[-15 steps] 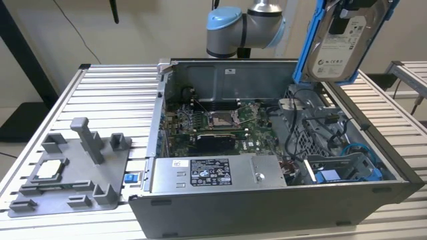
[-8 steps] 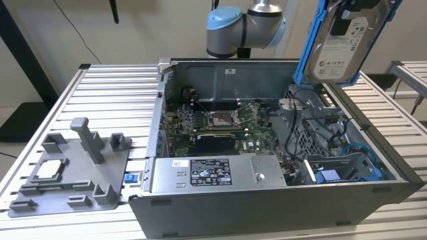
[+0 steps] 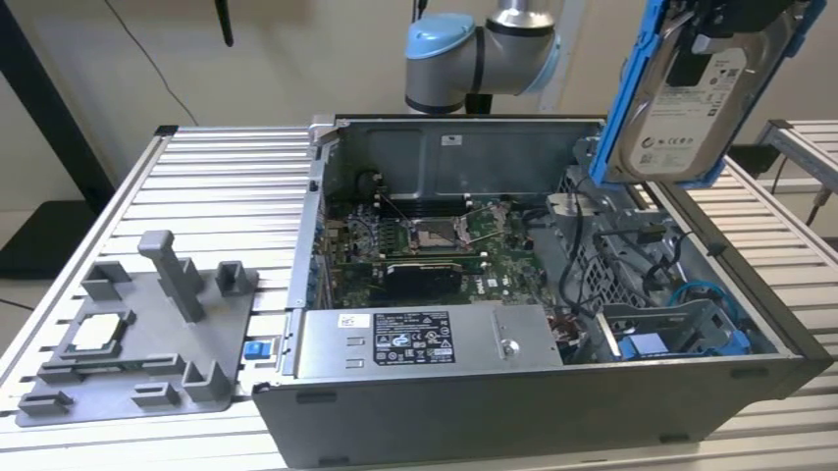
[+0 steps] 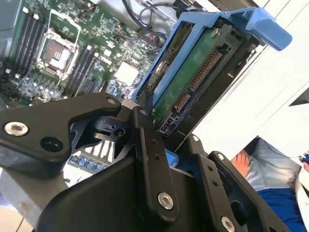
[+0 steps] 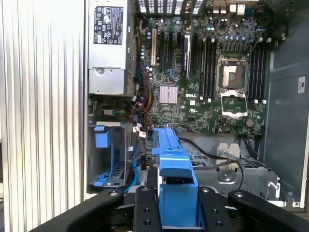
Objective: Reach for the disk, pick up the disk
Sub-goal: 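Pick up the disk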
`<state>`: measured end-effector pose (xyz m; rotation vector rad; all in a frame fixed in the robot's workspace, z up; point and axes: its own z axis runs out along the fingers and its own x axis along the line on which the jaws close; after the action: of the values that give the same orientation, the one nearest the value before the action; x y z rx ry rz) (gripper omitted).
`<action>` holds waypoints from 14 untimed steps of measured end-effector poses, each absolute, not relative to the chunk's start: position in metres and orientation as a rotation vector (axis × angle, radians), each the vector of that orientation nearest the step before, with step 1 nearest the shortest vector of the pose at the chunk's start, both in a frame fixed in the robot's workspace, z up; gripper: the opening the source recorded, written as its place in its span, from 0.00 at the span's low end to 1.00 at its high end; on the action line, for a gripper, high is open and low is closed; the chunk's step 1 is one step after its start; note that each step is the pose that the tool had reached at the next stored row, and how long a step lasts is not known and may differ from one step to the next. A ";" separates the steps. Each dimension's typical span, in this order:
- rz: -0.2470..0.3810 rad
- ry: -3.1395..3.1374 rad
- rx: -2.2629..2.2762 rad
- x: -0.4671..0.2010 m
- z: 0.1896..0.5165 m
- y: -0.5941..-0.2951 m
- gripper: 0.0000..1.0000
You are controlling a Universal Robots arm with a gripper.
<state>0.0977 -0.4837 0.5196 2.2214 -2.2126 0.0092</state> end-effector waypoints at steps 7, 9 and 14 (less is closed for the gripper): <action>0.009 -2.214 2.220 0.097 0.519 -0.501 0.00; 0.009 -2.214 2.220 0.097 0.519 -0.502 0.00; 0.009 -2.214 2.220 0.097 0.519 -0.502 0.00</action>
<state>0.0973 -0.5022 0.5193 2.2198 -2.2142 0.0091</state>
